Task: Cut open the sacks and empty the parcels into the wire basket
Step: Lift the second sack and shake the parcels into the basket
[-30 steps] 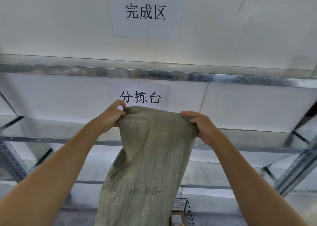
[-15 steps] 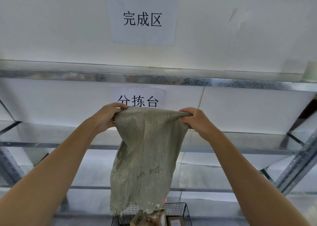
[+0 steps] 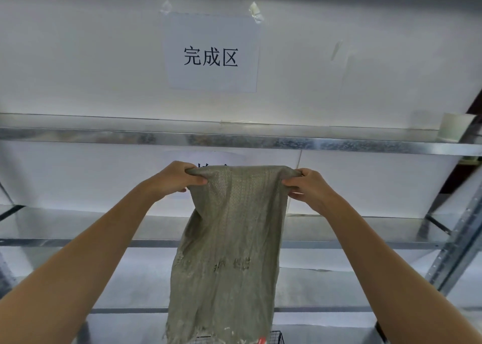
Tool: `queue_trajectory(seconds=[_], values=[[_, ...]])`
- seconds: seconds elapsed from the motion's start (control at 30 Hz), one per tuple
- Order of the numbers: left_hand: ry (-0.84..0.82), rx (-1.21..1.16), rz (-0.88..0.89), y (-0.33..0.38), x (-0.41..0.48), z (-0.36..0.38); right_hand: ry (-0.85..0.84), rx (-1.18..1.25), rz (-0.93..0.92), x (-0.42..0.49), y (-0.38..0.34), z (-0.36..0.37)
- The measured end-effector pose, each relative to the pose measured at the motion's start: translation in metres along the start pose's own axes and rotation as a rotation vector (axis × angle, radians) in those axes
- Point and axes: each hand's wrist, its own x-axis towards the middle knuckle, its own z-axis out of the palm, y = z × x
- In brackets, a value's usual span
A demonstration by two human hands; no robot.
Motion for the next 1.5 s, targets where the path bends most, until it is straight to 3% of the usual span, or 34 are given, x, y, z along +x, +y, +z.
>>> queue_trajectory(seconds=[0.13, 0.3, 0.43, 0.7, 0.93, 1.07, 1.17, 1.33, 1.5], values=[[0.033, -0.028, -0.03, 0.001, 0.002, -0.002, -0.025, -0.031, -0.016, -0.003, -0.005, -0.004], [-0.019, -0.176, -0.057, 0.0, 0.0, -0.011, 0.063, -0.099, -0.05, -0.01, -0.009, -0.009], [-0.055, -0.253, -0.076, 0.002, 0.001, -0.01, 0.065, -0.019, -0.032, -0.01, -0.007, -0.005], [0.132, -0.327, -0.147, 0.001, 0.002, -0.005, 0.24, -0.07, -0.136, -0.012, -0.002, 0.001], [0.068, -0.387, -0.11, 0.002, -0.006, -0.008, 0.196, -0.05, -0.154, -0.013, -0.003, 0.006], [-0.207, -0.306, -0.114, 0.001, -0.01, -0.013, -0.071, -0.142, -0.062, -0.016, -0.009, 0.008], [-0.306, -0.137, -0.13, 0.0, -0.011, -0.015, -0.236, -0.286, -0.061, -0.015, -0.008, 0.01], [-0.261, 0.058, -0.107, -0.002, -0.01, -0.008, -0.226, -0.473, -0.13, -0.008, 0.006, 0.016], [-0.237, 0.21, -0.066, 0.001, -0.012, -0.001, -0.087, -0.537, -0.244, -0.003, 0.017, 0.018]])
